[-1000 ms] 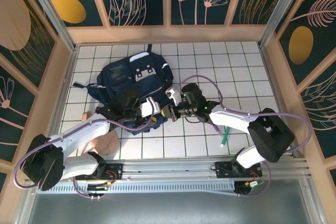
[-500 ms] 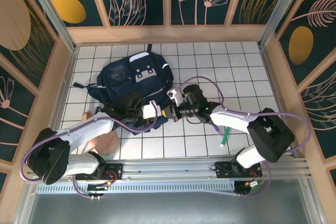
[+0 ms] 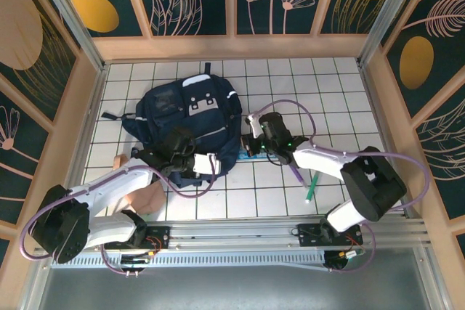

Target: Pack books, pencil case, and school supplies into a backpack

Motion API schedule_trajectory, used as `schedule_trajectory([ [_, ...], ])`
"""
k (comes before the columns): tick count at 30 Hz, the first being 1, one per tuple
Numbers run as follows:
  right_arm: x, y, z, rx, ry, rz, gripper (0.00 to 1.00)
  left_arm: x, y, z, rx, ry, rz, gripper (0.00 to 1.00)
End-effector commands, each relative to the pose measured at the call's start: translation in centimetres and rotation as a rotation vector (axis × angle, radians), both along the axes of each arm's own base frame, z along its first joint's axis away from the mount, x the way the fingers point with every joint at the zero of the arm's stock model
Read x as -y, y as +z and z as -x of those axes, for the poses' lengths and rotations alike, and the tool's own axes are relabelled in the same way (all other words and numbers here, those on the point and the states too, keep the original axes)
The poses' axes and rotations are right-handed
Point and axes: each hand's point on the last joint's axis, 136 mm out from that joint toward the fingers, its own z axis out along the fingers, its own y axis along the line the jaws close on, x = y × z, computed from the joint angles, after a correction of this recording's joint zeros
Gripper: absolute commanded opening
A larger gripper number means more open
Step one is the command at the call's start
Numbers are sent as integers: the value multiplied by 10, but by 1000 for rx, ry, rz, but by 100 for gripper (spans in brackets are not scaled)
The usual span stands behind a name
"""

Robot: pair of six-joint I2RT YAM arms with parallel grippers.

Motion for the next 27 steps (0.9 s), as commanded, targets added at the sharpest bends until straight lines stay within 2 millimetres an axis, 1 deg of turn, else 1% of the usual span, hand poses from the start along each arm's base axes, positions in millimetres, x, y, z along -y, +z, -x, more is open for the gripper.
schedule_trajectory([
  [1, 29, -4, -39, 36, -172, 69, 0, -10, -4, 13, 58, -120, -59, 0],
  [3, 39, -9, -48, 29, -222, 64, 0, -17, -3, 8, 98, -117, -85, 0],
  [4, 42, -10, -51, 23, -235, 53, 0, -24, -5, 5, 105, -103, -105, 0],
  [6, 43, -11, -52, 22, -230, 33, 0, -39, -6, -3, 117, -59, -132, 0],
  [8, 41, -12, -51, 21, -218, 30, 0, -47, -3, -8, 150, -27, -125, 0],
  [9, 42, -13, -51, 23, -217, 31, 0, -50, -2, -7, 157, -32, -128, 0],
  [11, 44, -17, -56, 21, -234, 36, 0, -57, -11, 9, 141, -134, -198, 0],
  [12, 40, -18, -58, 18, -231, 23, 0, -57, -11, 13, 139, -153, -204, 0],
  [13, 50, -19, -70, 17, -272, 7, 0, -55, -8, 15, 163, -175, -201, 0],
  [16, 51, -20, -95, 10, -323, -43, 0, -53, -3, 21, 229, -230, -185, 0],
  [20, 61, -29, -128, -20, -415, -82, 0, -53, 3, 28, 261, -285, -206, 0],
  [24, 69, -39, -145, -52, -467, -80, 0, -51, 2, 36, 234, -294, -177, 0],
  [27, 70, -42, -148, -57, -460, -75, 0, -44, 1, 40, 221, -288, -115, 0],
])
